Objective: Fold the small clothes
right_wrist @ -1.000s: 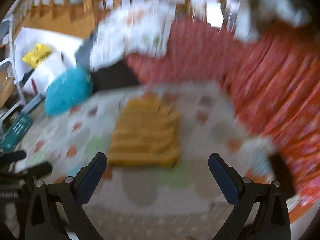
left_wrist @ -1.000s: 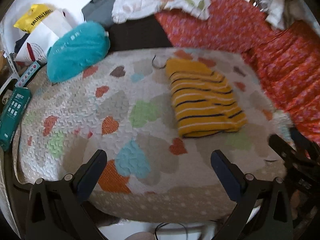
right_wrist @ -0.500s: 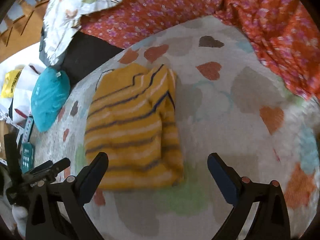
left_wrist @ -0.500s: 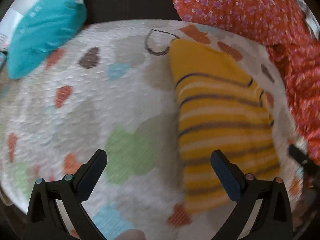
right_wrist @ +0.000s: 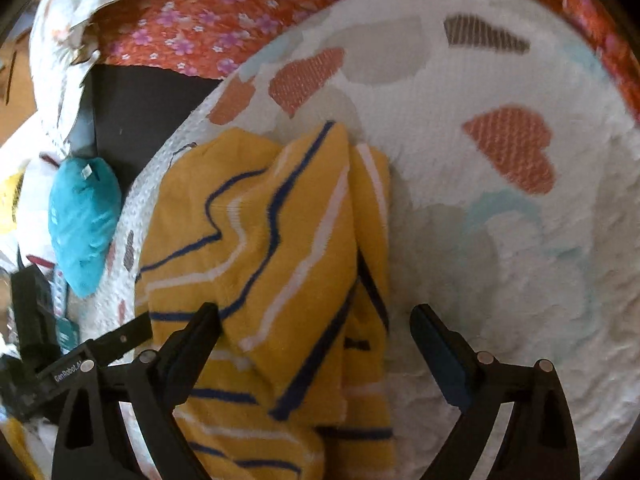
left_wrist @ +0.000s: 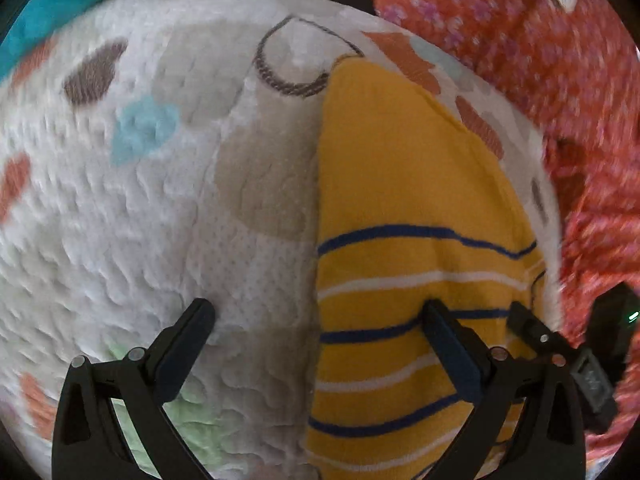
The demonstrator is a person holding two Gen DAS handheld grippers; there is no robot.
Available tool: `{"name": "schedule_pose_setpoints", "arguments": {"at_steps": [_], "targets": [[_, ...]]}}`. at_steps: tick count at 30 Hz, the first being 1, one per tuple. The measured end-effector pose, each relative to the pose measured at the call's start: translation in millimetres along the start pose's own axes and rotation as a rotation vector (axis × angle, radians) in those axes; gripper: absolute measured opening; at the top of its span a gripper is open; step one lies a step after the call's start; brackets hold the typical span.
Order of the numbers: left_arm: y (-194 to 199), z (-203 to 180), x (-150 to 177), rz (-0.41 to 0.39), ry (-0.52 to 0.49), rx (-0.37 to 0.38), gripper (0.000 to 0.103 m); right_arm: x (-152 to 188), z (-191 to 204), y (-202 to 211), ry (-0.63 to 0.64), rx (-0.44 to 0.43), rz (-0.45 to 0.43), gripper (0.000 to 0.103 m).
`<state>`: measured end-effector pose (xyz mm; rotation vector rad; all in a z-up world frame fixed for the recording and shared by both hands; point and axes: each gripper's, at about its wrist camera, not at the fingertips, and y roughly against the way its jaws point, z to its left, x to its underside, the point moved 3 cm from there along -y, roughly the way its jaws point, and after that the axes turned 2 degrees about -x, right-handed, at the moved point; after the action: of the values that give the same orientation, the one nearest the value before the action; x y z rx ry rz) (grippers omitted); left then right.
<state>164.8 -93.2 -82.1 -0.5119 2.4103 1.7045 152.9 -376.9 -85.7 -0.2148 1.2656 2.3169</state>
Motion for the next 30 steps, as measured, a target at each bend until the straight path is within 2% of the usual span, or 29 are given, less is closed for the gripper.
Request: {"name": "schedule_pose_setpoints", "arguments": {"at_steps": [3, 5, 6, 7, 8, 9, 10, 12, 16, 21, 24, 25, 26, 27, 28, 30], "targets": [[0.6, -5.0, 5.4, 0.014, -0.021, 0.015, 0.103, 0.2, 3.3, -2.4, 0.010, -0.007, -0.011, 0.101], [0.8, -13.0, 8.8, 0.066, 0.007, 0.090, 0.100, -0.8, 8.7, -5.4, 0.035, -0.004, -0.001, 0.096], [3.2, -21.4, 10.4, 0.067, 0.003, 0.102, 0.080, -0.3, 13.7, -6.0, 0.040, -0.033, 0.005, 0.075], [2.7, -29.9, 10.8, 0.087, -0.018, 0.142, 0.045, 0.2, 16.3, -6.6, 0.025, -0.065, 0.016, 0.060], [6.3, -36.1, 9.9, 0.081, -0.036, 0.107, 0.045, 1.1, 19.6, -6.0, 0.005, -0.088, 0.022, 0.052], [9.9, -39.7, 8.6, 0.073, -0.050, 0.096, 0.035, 2.3, 23.8, -5.3, -0.007, -0.109, 0.032, 0.042], [15.0, -42.1, 7.4, 0.065, -0.065, 0.094, 0.032, 2.9, 27.2, -2.2, -0.013, -0.111, 0.027, 0.040], [27.6, -36.6, 3.8, 0.055, -0.055, 0.107, 0.030, 2.5, 31.6, 3.0, -0.032, -0.130, 0.021, 0.037], [54.8, -13.1, -0.7, 0.020, -0.034, 0.102, 0.029, 8.5, 48.9, 11.2, -0.078, -0.243, 0.026, 0.035], [76.5, 21.7, -1.7, -0.014, -0.026, 0.040, 0.030, 22.9, 98.9, 5.7, 0.002, -0.290, 0.034, 0.035], [65.0, 44.2, -0.9, 0.004, -0.030, -0.059, 0.035, 32.2, 115.5, -13.7, 0.035, -0.257, 0.062, 0.035], [57.4, 53.2, -0.1, 0.019, -0.027, -0.094, 0.044, 35.0, 115.9, -21.8, 0.034, -0.234, 0.071, 0.039], [54.6, 59.3, 0.0, 0.024, -0.017, -0.090, 0.049, 37.5, 113.3, -33.8, 0.036, -0.173, 0.079, 0.042], [54.8, 66.5, -0.4, 0.026, 0.005, -0.057, 0.054, 38.6, 110.7, -38.8, 0.034, -0.142, 0.082, 0.050], [56.9, 69.4, -0.6, 0.027, 0.018, -0.041, 0.054, 38.7, 107.6, -40.5, 0.025, -0.126, 0.081, 0.057], [68.4, 76.5, -0.5, 0.007, 0.039, -0.012, 0.054, 36.8, 103.2, -30.2, -0.005, -0.127, 0.062, 0.059]]}}
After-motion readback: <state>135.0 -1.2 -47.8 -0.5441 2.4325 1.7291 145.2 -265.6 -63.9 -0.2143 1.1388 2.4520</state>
